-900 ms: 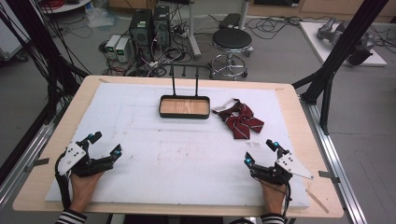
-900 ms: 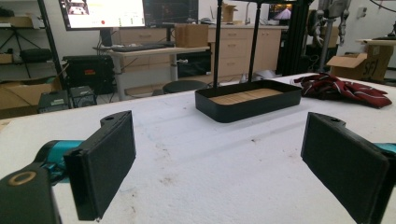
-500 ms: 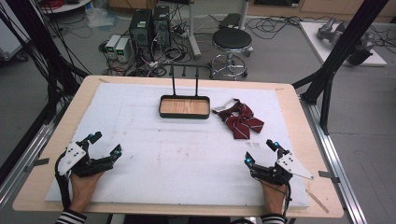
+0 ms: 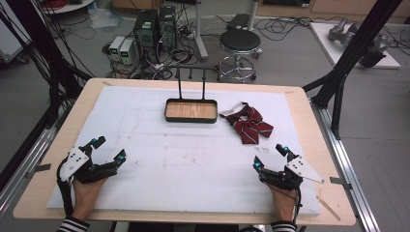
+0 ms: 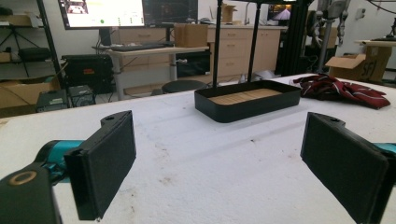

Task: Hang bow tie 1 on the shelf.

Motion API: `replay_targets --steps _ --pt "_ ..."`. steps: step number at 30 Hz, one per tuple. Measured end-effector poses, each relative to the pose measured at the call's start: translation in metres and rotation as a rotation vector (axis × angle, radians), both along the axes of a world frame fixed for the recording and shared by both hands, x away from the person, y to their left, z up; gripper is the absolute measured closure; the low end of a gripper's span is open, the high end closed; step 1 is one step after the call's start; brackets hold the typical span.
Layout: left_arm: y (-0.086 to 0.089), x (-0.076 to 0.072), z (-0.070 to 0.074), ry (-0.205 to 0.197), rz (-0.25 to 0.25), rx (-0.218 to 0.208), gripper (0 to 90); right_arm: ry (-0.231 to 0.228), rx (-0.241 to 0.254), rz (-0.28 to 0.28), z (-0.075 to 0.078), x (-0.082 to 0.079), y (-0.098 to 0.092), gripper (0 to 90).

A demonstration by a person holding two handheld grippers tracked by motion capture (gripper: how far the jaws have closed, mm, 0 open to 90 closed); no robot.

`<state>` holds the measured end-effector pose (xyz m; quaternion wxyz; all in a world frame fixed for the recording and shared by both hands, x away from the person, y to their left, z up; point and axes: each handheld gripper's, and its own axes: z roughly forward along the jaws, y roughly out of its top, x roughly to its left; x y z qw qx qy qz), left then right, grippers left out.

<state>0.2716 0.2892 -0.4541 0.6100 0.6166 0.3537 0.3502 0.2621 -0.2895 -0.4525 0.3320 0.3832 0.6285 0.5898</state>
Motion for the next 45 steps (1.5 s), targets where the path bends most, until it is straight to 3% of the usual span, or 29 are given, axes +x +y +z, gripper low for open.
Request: replay_targets --steps 3,5,13,17,20,22,23,27,45 --pt "0.000 0.000 0.000 0.002 0.000 0.000 10.7 0.028 -0.024 -0.007 0.003 0.002 -0.001 6.4" --pt "0.000 0.000 0.000 0.001 0.000 -0.001 10.7 0.047 -0.006 -0.006 0.006 0.002 -0.003 6.4" --pt "0.000 0.000 0.000 0.000 0.003 0.001 10.7 0.038 -0.022 0.003 0.028 0.005 -0.004 6.5" --pt "0.000 0.000 0.000 0.001 0.001 0.003 10.7 0.067 -0.097 0.038 0.046 0.017 -0.002 6.4" --pt "0.000 0.000 0.000 0.002 -0.001 0.001 10.7 0.090 -0.107 0.050 0.054 0.023 -0.001 6.5" --pt "0.000 0.000 0.000 0.002 0.001 0.000 10.7 0.109 -0.136 0.057 0.063 0.030 0.000 6.5" --pt "0.000 0.000 0.000 0.002 -0.002 0.001 10.7 0.127 -0.174 0.065 0.070 0.037 0.000 6.5" --pt "0.000 0.000 0.000 0.004 0.001 0.001 10.7 0.176 -0.219 0.090 0.082 0.053 0.002 6.5" --pt "0.001 0.001 0.000 0.011 0.000 -0.009 10.7 0.338 -0.365 0.106 0.101 0.125 0.003 6.5"
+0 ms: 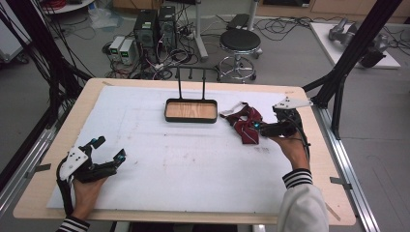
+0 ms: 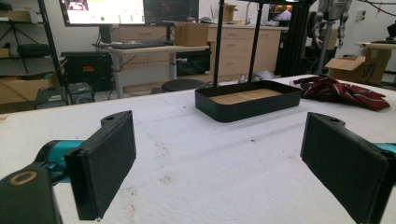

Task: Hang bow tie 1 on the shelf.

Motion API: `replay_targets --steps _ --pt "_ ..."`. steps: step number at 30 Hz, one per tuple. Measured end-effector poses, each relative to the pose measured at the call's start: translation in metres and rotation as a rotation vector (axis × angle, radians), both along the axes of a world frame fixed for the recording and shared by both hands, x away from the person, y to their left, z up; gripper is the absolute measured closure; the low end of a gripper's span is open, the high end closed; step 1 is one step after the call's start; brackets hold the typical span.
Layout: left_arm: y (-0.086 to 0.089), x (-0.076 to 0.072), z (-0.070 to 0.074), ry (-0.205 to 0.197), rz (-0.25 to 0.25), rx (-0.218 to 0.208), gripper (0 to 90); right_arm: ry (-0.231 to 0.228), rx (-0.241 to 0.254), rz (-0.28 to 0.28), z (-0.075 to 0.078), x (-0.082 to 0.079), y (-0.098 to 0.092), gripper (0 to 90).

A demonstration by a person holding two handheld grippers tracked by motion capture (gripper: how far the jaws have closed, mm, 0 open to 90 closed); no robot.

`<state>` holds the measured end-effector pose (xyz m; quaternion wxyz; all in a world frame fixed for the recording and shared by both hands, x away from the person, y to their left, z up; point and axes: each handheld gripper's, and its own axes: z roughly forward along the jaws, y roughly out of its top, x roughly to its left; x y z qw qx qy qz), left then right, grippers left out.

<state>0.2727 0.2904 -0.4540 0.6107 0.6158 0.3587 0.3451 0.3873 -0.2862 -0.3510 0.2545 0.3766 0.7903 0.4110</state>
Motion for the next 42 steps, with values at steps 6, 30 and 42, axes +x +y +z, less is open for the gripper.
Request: replay_targets --steps 6,30,42 --pt "0.000 0.001 0.000 0.006 -0.001 -0.006 10.7 0.058 -0.042 -0.002 0.007 0.021 0.000 6.5" --pt "0.001 0.000 0.000 0.000 -0.002 -0.006 10.8 0.204 -0.203 0.033 -0.009 0.072 0.029 6.5" --pt "0.001 0.000 0.000 0.001 -0.006 -0.006 11.0 0.265 -0.279 0.006 -0.022 0.080 0.033 6.6"
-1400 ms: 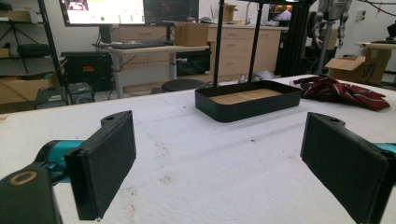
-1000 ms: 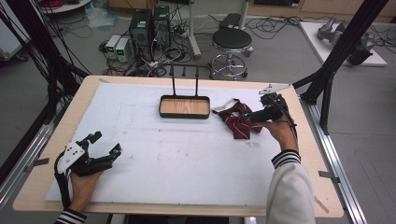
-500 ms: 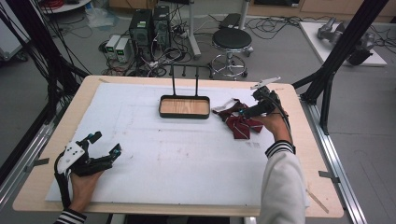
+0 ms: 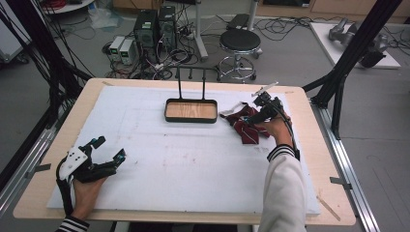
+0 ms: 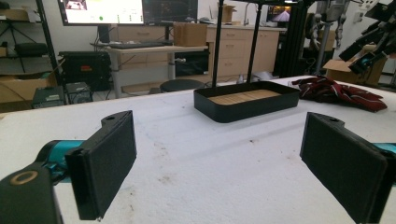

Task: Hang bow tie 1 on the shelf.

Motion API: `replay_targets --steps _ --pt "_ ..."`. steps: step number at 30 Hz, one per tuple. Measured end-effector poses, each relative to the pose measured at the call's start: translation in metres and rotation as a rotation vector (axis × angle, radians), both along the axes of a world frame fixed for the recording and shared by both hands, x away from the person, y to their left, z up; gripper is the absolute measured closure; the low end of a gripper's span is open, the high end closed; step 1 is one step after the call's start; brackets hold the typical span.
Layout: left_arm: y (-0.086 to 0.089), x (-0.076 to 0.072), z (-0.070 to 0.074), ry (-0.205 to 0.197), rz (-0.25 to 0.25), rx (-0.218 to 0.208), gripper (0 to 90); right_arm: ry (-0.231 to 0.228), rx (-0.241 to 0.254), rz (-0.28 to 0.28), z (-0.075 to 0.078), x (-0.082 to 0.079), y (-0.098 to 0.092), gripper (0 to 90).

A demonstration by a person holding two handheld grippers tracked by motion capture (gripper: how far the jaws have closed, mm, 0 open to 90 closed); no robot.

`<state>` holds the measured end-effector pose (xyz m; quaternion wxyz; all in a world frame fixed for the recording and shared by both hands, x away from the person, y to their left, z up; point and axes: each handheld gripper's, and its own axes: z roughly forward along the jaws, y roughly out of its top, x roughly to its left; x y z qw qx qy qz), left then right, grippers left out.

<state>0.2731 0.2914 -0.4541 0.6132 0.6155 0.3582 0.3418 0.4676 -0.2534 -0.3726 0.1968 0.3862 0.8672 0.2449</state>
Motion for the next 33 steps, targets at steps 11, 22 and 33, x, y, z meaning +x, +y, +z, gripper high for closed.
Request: replay_targets --steps 11,22,33 --pt "0.000 0.000 0.000 0.001 -0.001 -0.007 11.3 0.038 -0.040 -0.018 -0.014 0.008 0.008 7.9" --pt "0.000 0.000 0.000 -0.003 -0.002 -0.008 11.3 0.083 -0.069 -0.025 -0.024 0.015 0.009 18.1" --pt "0.000 -0.001 0.000 -0.005 -0.002 -0.008 11.3 0.118 -0.054 -0.021 -0.031 0.019 0.009 27.5"
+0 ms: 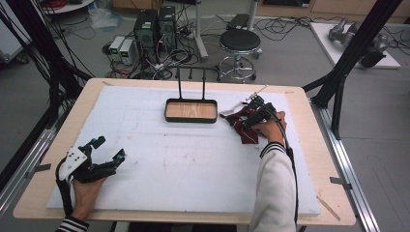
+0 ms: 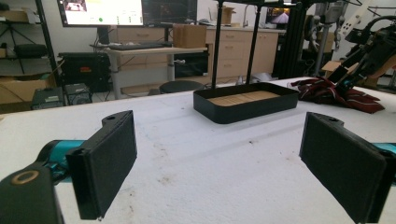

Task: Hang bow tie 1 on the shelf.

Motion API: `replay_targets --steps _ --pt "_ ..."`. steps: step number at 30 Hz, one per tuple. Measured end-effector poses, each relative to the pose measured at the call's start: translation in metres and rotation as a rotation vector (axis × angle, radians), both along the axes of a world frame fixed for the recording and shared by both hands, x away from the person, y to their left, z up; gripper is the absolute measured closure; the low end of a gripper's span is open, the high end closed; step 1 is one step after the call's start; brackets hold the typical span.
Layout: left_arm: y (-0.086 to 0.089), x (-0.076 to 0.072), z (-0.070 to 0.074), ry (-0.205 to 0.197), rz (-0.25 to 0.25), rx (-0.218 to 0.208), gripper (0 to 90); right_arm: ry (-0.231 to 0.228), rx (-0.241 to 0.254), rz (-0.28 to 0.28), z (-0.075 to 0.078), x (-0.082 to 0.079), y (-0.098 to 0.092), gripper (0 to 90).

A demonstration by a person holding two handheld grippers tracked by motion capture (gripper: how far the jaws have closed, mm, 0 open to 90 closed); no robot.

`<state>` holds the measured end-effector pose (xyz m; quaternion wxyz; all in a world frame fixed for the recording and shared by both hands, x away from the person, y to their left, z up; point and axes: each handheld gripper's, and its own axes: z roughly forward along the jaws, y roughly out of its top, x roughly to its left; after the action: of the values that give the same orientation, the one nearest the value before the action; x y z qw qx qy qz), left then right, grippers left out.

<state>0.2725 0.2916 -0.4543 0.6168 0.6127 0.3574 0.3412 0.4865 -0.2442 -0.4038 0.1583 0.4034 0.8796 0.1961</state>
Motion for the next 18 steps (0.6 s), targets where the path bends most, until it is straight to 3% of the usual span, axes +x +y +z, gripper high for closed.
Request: replay_targets --steps 9,18 --pt "0.0000 -0.0002 0.0000 -0.001 0.001 0.001 11.3 0.037 0.002 0.027 -0.0063 0.0024 0.0019 38.8" --pt "-0.0004 -0.0003 -0.0001 -0.004 0.001 0.003 11.4 0.055 0.022 0.004 -0.0081 0.0045 0.0019 49.3"
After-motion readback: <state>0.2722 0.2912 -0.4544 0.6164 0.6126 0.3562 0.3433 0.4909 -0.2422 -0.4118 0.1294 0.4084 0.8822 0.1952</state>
